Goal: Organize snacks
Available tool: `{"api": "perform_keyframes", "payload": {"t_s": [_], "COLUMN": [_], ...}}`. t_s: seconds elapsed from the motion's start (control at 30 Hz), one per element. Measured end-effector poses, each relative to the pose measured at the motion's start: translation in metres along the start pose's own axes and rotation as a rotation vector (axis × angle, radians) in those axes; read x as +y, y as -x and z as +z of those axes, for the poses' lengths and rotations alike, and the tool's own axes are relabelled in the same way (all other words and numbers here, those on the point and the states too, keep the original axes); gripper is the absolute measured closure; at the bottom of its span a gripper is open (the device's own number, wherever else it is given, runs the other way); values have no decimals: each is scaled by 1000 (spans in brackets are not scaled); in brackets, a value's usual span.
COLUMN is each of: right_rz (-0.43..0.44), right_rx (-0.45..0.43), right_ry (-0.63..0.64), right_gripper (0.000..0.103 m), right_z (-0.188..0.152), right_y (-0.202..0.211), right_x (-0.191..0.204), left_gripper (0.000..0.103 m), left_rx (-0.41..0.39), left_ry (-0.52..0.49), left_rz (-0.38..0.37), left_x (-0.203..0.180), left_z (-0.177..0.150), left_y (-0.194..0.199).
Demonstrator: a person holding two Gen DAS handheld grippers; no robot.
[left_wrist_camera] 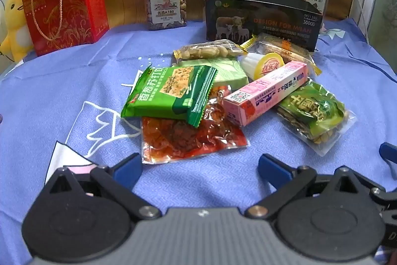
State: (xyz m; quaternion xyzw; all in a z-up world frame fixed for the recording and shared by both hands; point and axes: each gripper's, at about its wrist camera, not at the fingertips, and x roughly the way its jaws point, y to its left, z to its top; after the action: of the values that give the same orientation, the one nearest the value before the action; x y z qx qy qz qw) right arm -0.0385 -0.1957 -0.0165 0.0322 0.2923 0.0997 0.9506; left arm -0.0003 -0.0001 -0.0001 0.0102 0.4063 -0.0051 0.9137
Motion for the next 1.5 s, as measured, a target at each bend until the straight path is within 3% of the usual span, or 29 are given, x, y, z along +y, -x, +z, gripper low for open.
{"api": "perform_keyframes", "payload": {"t_s": [0.27,0.4,0.67,0.9,1.23,1.27,1.4,1.5], "right_rz": [5,5,4,42,113,131,234,302], "right_rx": [-3,-8,-5,-11,-72,-82,-37,0], "right_ry": [4,17,14,22,36,47,40,31], "right_gripper": [0,0,0,0,1,8,48,54], "right_z": [-2,-6,-4,-2,26,33,63,80], "right_y": [1,5,4,4,6,5,-13,-32], "right_x": [3,7,6,10,3,1,-8,-9], "left_gripper": [0,0,0,0,0,1,20,31], "left_rx": [-31,-55,-105,-245,-269,-274,-264,-235], "left_ry": [6,0,20,-32,-99,-99,-122,-126], "left_rz": [-6,-33,-139,-104,-242,-262,-313,-327], "left_x": [-2,5,26,32,22,21,11,5], "left_z": [4,-2,-6,-5,-2,1,10,15], "left_y": [-3,13,25,41,41,42,37,29]}}
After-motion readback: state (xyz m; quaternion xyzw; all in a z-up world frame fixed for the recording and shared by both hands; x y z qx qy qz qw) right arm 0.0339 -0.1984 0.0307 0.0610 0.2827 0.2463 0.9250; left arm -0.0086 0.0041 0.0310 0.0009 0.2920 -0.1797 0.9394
